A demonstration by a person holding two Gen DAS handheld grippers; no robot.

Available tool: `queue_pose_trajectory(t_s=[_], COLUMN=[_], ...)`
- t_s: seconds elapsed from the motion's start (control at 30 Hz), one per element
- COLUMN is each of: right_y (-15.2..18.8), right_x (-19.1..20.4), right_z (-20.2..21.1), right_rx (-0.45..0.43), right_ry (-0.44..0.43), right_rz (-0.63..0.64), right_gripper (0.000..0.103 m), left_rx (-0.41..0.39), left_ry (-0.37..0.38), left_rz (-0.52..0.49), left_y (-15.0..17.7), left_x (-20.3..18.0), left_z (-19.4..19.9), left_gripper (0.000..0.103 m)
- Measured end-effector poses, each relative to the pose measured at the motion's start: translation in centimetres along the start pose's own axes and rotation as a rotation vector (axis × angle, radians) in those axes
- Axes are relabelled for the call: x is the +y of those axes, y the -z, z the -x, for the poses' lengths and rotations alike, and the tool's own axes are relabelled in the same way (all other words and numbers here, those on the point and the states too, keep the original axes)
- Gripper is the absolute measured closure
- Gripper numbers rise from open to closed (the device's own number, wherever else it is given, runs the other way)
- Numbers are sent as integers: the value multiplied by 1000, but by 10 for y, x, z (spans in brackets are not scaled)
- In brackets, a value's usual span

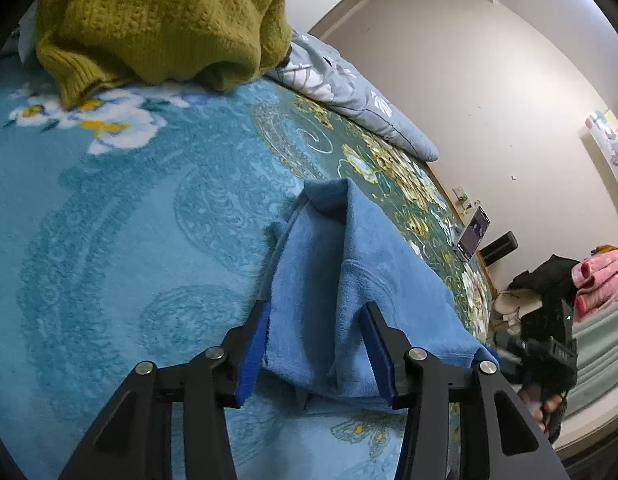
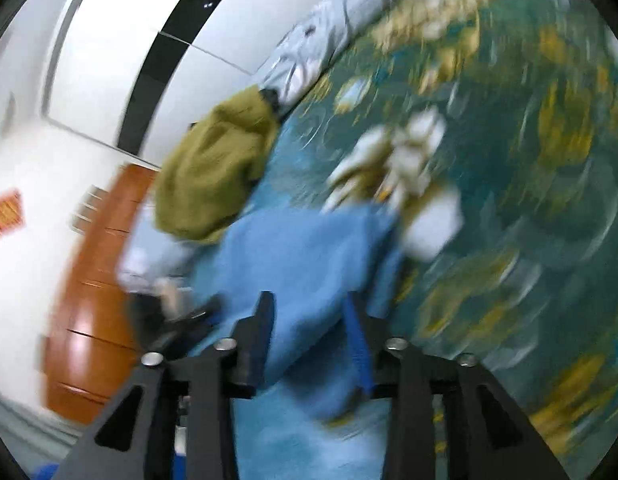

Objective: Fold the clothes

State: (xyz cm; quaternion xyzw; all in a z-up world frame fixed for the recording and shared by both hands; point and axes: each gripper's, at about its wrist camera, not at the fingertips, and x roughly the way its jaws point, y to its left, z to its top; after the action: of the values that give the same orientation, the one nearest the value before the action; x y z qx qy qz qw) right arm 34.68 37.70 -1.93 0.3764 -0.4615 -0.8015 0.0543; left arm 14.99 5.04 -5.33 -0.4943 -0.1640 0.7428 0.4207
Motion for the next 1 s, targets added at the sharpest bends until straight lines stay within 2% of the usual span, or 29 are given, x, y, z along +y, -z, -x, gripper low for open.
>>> queue_pose_trajectory(t_s=[0.07, 0.17, 0.33, 0.37, 0.4, 0.47, 0.5, 0.6, 0.63, 0.73, 0.83, 0.93, 0.97, 1.0], right_y=[13, 19, 32, 33, 35, 38, 39, 44, 44, 46, 43, 43, 43, 44], right_x=[-1, -1, -8, -8, -9, -10, -10, -12, -13, -14, -12, -10, -10, -10], right_z=[-8, -21, -26, -26, -25, -24, -23, -23, -23, -23, -25, -23, -23, -22], right_rx=[32, 47, 48, 44, 39, 28, 23, 19, 20, 18, 15, 9, 7, 5], right_ry=[-56, -44, -86, -86, -89, -93, -92, -92, -93, -91, -91, -87, -85, -83], right_rz=[-60, -92, -169, -172, -175, -182, -184, -194, -197, -194, -189, -177, -173, -171], right_gripper=[61, 61, 63, 68, 78, 89, 93, 93, 93, 93, 93, 94, 94, 95], left_rx=[11, 23, 27, 26, 25, 22, 13, -13, -24, -37, 15, 62, 68, 72], left_ry=[13, 33, 84, 89, 89, 91, 66, -8, -12, 6, 33, 64, 73, 86], left_rz=[-2, 15, 47, 46, 43, 21, 4, -48, -56, -73, -81, -51, -38, -34], left_y=[0, -2, -1, -1, -2, -3, -3, -5, -6, -8, -4, 4, 6, 7], left_x=[-2, 1, 5, 4, 3, -3, -6, -16, -17, -22, -25, -21, -19, -18], left_z=[-4, -10, -8, -8, -7, -5, -3, 4, 8, 14, 1, -12, -14, -14], left_gripper=[52, 52, 54, 54, 54, 54, 54, 54, 53, 52, 52, 56, 61, 78])
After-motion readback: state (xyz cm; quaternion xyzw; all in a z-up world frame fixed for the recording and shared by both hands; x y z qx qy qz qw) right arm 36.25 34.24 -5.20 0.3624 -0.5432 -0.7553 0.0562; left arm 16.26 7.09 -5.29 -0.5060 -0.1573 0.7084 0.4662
